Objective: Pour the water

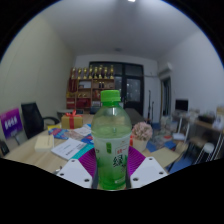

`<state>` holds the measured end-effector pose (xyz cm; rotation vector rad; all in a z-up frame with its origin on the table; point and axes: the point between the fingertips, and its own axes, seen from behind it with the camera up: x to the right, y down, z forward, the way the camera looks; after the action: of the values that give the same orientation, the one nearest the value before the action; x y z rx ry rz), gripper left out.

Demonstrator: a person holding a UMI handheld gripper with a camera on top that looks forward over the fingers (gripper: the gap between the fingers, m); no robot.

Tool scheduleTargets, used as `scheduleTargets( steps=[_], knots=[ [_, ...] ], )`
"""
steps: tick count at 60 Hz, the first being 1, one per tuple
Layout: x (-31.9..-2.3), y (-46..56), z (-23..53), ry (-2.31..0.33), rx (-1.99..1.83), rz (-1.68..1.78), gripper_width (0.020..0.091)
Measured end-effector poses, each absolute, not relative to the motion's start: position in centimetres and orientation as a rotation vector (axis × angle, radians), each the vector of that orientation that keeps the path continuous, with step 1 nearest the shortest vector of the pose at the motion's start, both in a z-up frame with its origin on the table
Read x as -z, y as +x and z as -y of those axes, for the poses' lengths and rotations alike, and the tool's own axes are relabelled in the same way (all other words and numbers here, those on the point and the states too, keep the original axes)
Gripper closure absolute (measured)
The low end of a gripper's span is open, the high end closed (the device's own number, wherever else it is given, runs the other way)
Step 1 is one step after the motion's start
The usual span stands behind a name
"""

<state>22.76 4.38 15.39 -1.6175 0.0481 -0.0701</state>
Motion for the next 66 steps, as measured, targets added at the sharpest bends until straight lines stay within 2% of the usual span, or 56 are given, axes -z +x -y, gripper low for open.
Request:
scheduleTargets(
  steps=[5,6,16,18,23,24,26,31,32,34,41,45,55,56,57,58,66],
  knots=[
    [-13.2,24.7,-2.7,-1.629,-0.002,-0.142,0.0730],
    [-12.6,24.3,-5.1,-1.637,-0.003,-0.136,0.0729],
    [-9.1,24.7,-3.5,-1.687,0.013,-0.097,0.0727],
    [-8.1,25.0,-5.5,-1.680,0.035,-0.097,0.0717],
    [-9.2,25.4,-5.5,-1.649,0.057,-0.079,0.0719],
    [-9.5,25.7,-3.3,-1.644,0.061,-0.087,0.0703],
    [-8.7,25.8,-5.3,-1.646,0.054,-0.098,0.0704],
    [-9.0,26.5,-5.3,-1.647,0.048,-0.110,0.0631],
    [-9.6,26.9,-3.2,-1.648,0.050,-0.114,0.0616],
    [-8.8,26.5,-4.5,-1.667,0.042,-0.103,0.0582],
    [-6.6,25.5,-4.3,-1.755,0.007,-0.064,0.0250],
    [-6.4,25.2,-3.5,-1.774,0.001,-0.049,0.0257],
    [-8.0,27.4,1.2,-1.766,0.038,-0.009,0.0262],
    [-8.6,27.9,3.4,-1.762,0.033,-0.006,0.0263],
    [-8.6,27.8,2.4,-1.762,0.026,0.000,0.0262],
    [-9.0,27.8,4.9,-1.753,0.028,0.000,0.0258],
    [-10.7,27.1,10.1,-1.741,0.005,0.031,0.0259]
  ],
)
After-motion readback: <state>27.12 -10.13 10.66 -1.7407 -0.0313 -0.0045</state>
